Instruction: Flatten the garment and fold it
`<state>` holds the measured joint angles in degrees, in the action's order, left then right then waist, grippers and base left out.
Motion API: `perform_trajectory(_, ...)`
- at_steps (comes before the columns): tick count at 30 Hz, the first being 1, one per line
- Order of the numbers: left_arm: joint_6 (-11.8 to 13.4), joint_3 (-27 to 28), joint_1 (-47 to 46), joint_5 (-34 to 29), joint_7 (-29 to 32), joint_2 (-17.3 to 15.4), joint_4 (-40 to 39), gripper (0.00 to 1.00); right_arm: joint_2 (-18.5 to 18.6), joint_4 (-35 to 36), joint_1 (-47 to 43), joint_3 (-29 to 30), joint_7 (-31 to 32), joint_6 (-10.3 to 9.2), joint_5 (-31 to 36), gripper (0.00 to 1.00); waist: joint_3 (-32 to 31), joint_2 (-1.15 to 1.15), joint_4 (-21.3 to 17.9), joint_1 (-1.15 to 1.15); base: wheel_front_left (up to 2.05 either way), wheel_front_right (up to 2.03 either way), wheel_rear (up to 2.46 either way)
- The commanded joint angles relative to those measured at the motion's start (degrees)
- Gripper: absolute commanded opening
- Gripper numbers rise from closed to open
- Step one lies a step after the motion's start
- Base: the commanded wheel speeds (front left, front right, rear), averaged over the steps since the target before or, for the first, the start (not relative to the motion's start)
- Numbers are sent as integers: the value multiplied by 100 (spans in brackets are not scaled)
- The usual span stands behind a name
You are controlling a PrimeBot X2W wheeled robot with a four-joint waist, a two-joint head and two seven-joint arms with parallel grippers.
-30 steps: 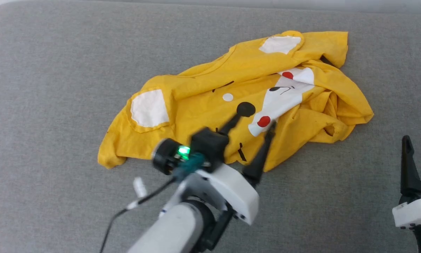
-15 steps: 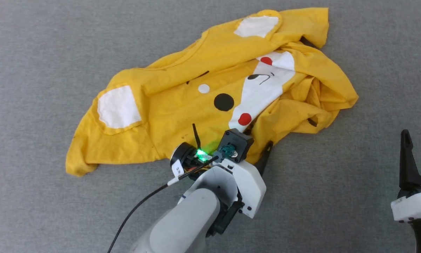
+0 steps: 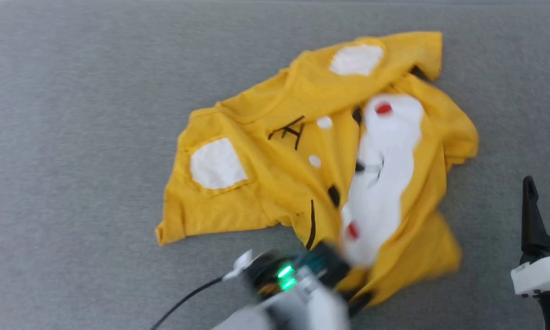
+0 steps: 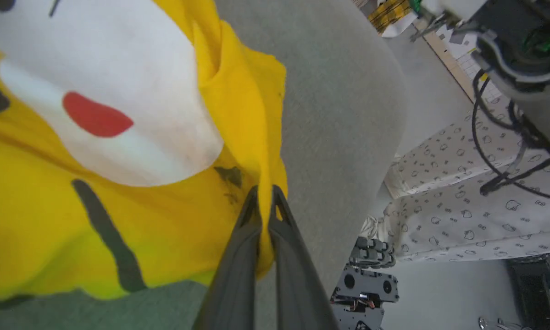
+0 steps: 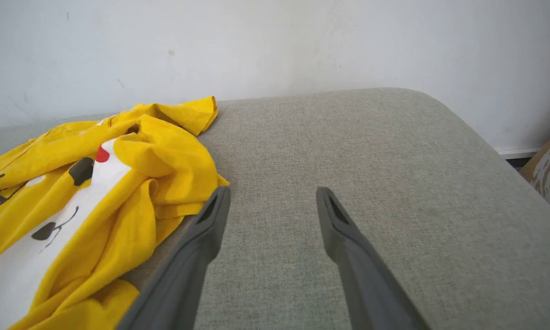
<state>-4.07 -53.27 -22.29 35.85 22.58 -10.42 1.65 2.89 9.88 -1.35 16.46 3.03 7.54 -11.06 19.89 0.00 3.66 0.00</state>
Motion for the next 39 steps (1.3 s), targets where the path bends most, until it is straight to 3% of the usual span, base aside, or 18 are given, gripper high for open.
perform_trajectory(1,108,-27,305,63,204,-342,-144,0,-2,42,-65,0,28,-5,9,100,-319,0,385,0,0,0,0)
perform_trajectory(6,446,-159,1450,589,952,-1296,-704,0,-2,152,-194,-9,181,-5,24,100,-306,0,622,0,0,0,0)
perform_trajectory(10,628,-114,1819,745,937,-1476,-836,0,-2,241,-232,-10,303,-5,68,100,-269,0,769,0,0,0,0)
perform_trajectory(11,687,-27,1810,690,747,-1429,-874,40,-2,269,-231,-13,329,-5,77,100,-266,0,799,0,0,0,0)
perform_trajectory(12,754,90,1782,629,501,-1345,-912,100,-2,295,-231,-5,352,-5,85,100,-267,0,829,0,0,0,0)
perform_trajectory(18,902,973,1158,445,-989,-673,-1424,100,-2,383,-189,-37,445,-5,132,100,-315,0,850,0,0,0,0)
perform_trajectory(23,1146,1372,487,-224,-1748,-424,-1674,100,-2,369,-179,-45,432,-5,93,100,-305,0,692,0,0,0,0)
perform_trajectory(27,1166,959,75,-897,-1690,-332,-1147,100,-2,283,-168,-70,386,-5,17,100,-266,0,483,0,0,0,0)
perform_trajectory(35,492,-207,-475,-1077,-1313,432,-356,100,-2,160,-115,-12,280,-5,-55,100,-130,0,156,0,0,0,0)
perform_trajectory(39,473,-452,-634,-1186,-1060,536,131,100,-2,144,-65,-17,242,-5,-82,100,-57,0,40,0,0,0,0)
